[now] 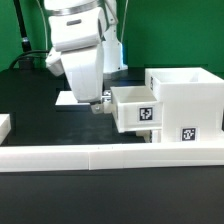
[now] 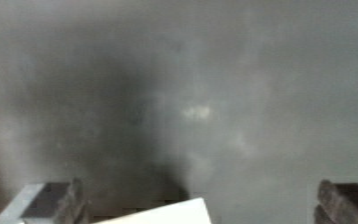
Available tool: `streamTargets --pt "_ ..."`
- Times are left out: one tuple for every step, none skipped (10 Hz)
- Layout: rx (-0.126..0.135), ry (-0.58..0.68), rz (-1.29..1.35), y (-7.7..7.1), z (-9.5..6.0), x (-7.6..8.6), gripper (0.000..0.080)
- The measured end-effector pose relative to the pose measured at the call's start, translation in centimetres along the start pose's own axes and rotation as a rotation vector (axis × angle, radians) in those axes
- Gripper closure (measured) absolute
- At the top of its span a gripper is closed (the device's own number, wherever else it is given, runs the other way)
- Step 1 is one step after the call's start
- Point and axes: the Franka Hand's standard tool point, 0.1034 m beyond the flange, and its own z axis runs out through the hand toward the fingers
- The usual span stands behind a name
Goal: Assemble drawer
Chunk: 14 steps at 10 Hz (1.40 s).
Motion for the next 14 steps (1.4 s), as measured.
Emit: streamTargets --pt "0.001 0.001 0.028 0.0 0.1 0.8 0.0151" --pt "0.002 0.003 0.047 0.0 0.1 1.7 0.0151" --pt "0.004 0.005 0.074 -0.1 0.2 2.7 0.0151" --pt "0.007 0.007 0.101 -0.2 0.4 3.5 0.0151" --pt "0.013 0.008 0.122 -0.4 0.7 4.3 0.0151" --pt "0.018 0.007 0.131 -0.5 1.0 5.1 0.0151" --pt "0.018 0.006 0.147 -0.5 1.0 5.1 0.0151" --pt "0.018 0.006 0.148 -0.5 1.0 5.0 0.0151" --pt "0.017 0.005 0.154 -0.7 0.7 4.3 0.0151" --pt "0.014 0.002 0.164 -1.1 0.1 3.2 0.0151" --pt "0.014 0.0 0.167 -1.8 -0.5 2.3 0.0151" --pt "0.002 -0.005 0.183 -2.5 -1.6 1.8 0.0151" --pt "-0.009 -0.012 0.203 -3.4 -2.5 1.8 0.0151" --pt "-0.026 -0.016 0.214 -3.8 -2.9 1.9 0.0151"
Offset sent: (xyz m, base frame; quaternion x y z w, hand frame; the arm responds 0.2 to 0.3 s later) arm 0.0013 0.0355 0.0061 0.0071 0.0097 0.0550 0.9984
